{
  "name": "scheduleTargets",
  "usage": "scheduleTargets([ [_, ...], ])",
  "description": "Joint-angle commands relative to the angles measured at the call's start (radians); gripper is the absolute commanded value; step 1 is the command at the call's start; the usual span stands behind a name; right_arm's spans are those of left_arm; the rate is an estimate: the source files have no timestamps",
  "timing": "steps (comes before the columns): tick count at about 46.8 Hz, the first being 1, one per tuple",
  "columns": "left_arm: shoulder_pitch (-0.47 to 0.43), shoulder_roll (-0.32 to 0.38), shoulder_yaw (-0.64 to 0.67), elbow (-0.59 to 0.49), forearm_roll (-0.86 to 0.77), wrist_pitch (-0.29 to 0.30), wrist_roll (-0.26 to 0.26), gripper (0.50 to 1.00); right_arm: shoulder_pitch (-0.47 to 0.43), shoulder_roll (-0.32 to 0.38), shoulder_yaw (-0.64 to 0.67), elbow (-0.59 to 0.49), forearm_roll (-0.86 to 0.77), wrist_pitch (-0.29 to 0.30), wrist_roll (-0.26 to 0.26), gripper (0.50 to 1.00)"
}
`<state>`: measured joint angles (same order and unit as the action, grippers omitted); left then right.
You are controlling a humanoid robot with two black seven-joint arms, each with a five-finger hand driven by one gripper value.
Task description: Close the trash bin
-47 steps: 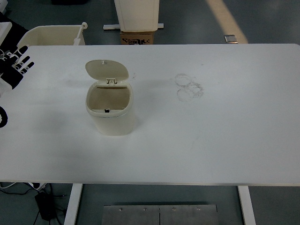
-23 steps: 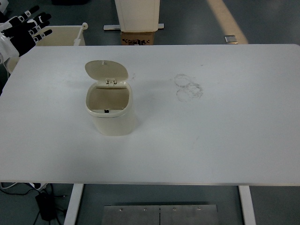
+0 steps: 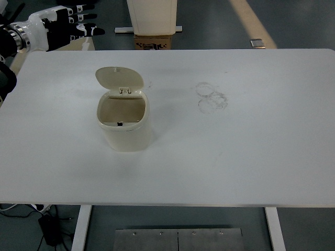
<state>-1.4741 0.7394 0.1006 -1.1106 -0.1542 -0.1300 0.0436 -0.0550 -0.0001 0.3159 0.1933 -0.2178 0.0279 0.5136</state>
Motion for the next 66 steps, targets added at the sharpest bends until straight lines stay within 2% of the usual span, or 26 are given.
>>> scheduleTargets([
  [1, -0.057, -0.006, 0.050, -0.026, 0.027, -0.010, 0.007, 1.000, 0.000, 0.000, 0.000, 0.000, 0.000, 0.001, -0.001, 0.991],
  [11, -0.182, -0.018, 0.191, -0.097, 0.100, -0.029, 0.015, 1.000, 0.000, 0.000, 0.000, 0.000, 0.000, 0.000, 0.000, 0.991],
  [20, -0.264, -0.044, 0.324, -0.141, 0.111, -0.042, 0.033, 1.000, 0.000, 0.000, 0.000, 0.000, 0.000, 0.000, -0.001, 0.991],
  [32, -0.354, -0.094, 0.465, -0.190, 0.111, -0.086, 0.035, 1.000, 0.000, 0.000, 0.000, 0.000, 0.000, 0.000, 0.000, 0.991],
  [54, -0.528, -0.104, 0.573, -0.345, 0.110, -0.120, 0.036, 1.000, 0.001, 0.000, 0.000, 0.000, 0.000, 0.000, 0.000, 0.991],
  [66, -0.560, -0.084, 0.617, -0.403, 0.108, -0.120, 0.055, 1.000, 0.001, 0.000, 0.000, 0.000, 0.000, 0.000, 0.000, 0.991],
])
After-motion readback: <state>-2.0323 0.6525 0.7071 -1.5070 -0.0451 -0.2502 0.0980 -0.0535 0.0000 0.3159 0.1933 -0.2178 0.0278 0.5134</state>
